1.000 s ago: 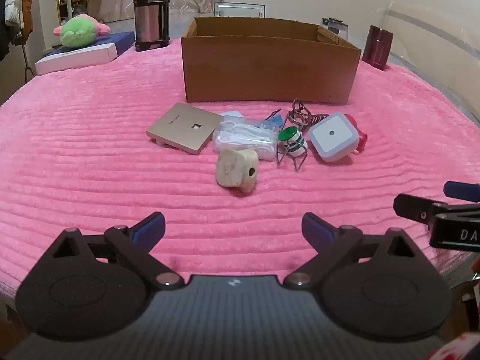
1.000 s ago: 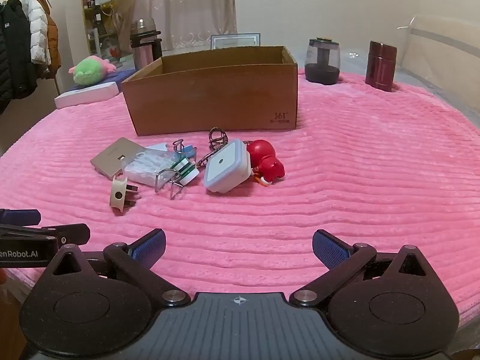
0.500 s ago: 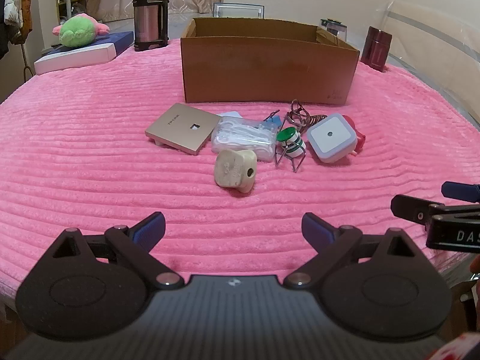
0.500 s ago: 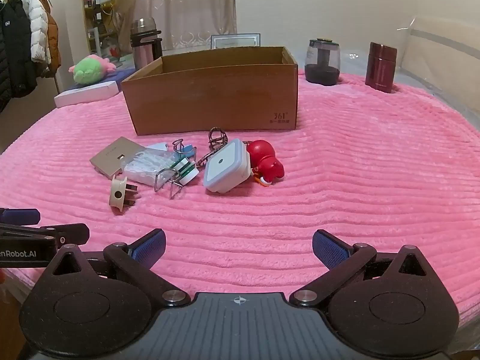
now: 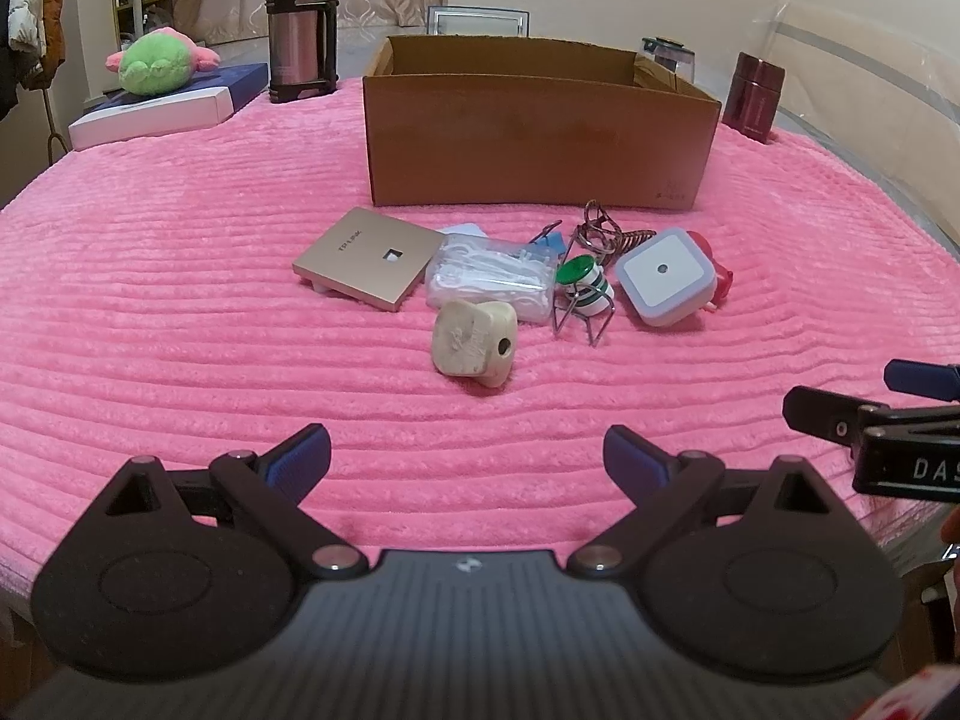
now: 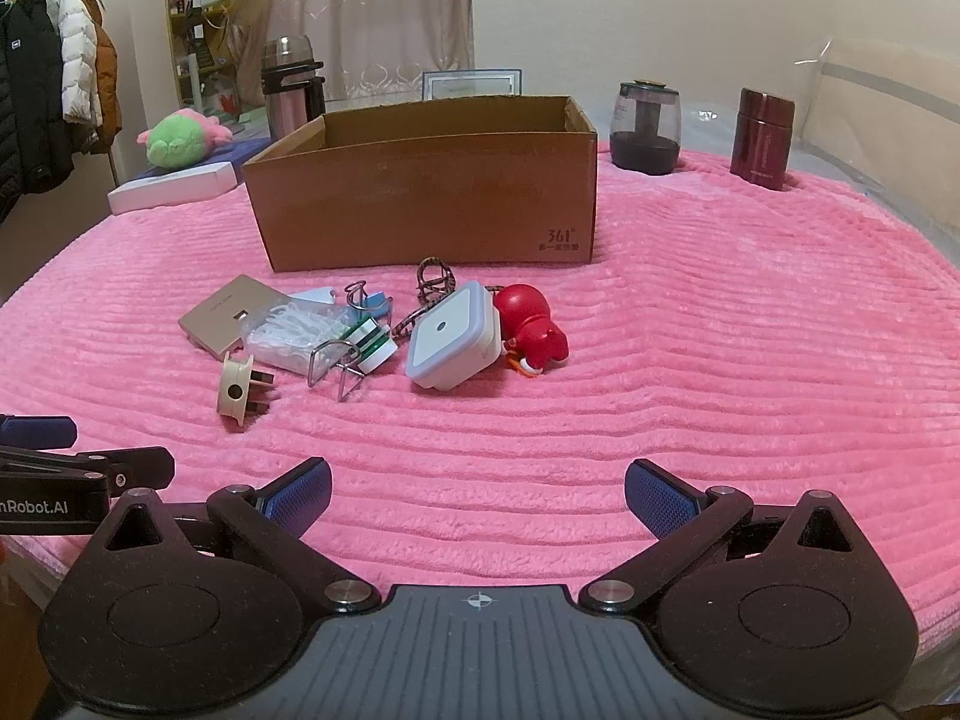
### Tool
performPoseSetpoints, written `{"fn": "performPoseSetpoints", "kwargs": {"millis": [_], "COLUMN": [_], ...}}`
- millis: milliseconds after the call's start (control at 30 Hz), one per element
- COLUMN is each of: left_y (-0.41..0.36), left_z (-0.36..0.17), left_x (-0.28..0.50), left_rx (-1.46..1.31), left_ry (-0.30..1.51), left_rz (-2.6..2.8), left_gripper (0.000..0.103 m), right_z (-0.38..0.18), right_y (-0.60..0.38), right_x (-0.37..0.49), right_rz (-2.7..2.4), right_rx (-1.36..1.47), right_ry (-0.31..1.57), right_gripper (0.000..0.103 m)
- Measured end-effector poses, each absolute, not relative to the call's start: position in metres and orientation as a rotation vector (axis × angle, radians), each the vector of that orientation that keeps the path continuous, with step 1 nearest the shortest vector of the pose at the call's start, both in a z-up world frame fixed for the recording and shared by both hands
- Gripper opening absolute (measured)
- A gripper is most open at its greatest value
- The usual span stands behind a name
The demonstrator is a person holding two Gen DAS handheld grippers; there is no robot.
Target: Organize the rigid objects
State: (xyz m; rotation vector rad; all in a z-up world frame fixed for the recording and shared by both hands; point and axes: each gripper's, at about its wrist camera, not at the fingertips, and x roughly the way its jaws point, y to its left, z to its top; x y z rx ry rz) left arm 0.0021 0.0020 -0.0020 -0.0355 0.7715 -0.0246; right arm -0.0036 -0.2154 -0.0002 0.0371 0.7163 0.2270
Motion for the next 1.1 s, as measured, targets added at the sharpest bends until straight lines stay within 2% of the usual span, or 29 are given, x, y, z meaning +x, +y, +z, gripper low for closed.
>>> {"fn": "performPoseSetpoints", "kwargs": {"millis": [1100], "left_y": [0.0038], "left_z": [-0.0049], "left_x": [0.0051], "left_rx": [-0.02], "left_ry": [0.777], "left_rz": [-0.037], "left_gripper": [0.095], "right_z": [0.0008], "right_y": [-0.2161], "right_x": [0.0007], "right_rz": [0.222], "right_rx": [0.025], "right_ry": [0.714], "right_gripper": [0.101]}}
